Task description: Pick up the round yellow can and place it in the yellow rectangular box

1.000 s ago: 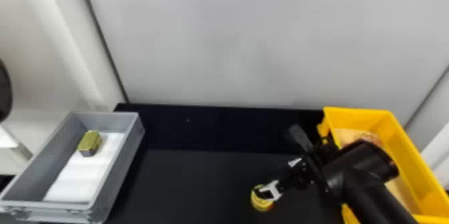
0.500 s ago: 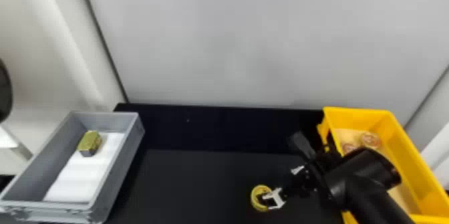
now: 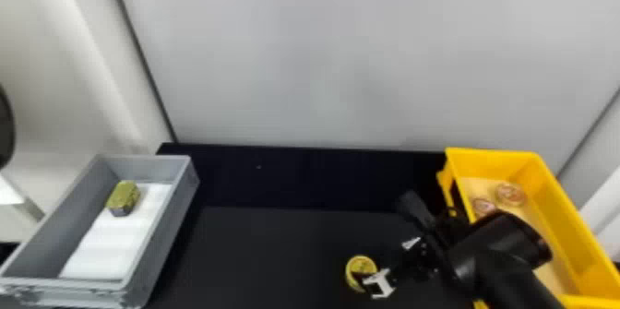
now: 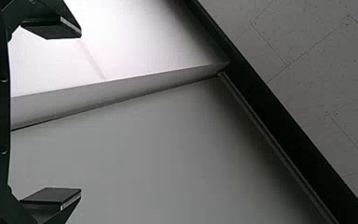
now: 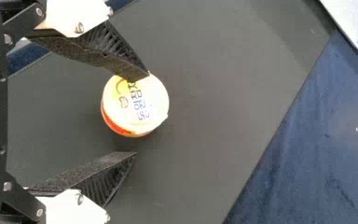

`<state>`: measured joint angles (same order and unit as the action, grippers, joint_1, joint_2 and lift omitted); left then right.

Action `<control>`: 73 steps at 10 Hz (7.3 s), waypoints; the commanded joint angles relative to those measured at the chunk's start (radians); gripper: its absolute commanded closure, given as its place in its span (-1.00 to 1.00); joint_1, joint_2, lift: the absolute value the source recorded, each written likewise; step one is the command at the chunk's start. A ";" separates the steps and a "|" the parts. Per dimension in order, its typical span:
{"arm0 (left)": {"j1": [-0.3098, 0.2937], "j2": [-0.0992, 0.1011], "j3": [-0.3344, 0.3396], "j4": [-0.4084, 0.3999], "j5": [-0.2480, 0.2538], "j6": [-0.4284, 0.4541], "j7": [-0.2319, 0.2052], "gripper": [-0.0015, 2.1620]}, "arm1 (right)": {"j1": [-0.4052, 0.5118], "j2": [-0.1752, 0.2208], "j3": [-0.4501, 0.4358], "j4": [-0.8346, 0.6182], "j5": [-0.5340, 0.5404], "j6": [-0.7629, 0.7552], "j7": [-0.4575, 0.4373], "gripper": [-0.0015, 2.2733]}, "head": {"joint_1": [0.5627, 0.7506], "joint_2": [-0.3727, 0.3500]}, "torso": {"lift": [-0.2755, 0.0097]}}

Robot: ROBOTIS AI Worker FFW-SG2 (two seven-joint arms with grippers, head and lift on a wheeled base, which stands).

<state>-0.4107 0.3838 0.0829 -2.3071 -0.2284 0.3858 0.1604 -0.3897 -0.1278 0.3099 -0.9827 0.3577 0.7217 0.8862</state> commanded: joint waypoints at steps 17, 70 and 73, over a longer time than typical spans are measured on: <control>0.001 -0.002 -0.005 -0.003 -0.002 0.009 0.001 -0.92 | -0.006 -0.009 -0.032 -0.324 0.011 0.069 0.012 -0.77 | 0.07 0.18 | 0.86; 0.000 0.009 -0.025 -0.006 -0.002 0.012 0.007 -0.92 | -0.012 -0.023 0.118 -0.067 0.009 -0.057 0.018 -0.85 | 0.07 0.18 | 0.86; -0.008 0.008 -0.031 -0.002 -0.002 0.012 0.007 -0.92 | -0.023 -0.024 0.127 -0.031 0.006 -0.076 0.015 -0.85 | 0.07 0.18 | 0.86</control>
<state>-0.4156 0.3919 0.0542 -2.3104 -0.2301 0.3974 0.1672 -0.4076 -0.1504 0.4327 -1.0282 0.3652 0.6534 0.9004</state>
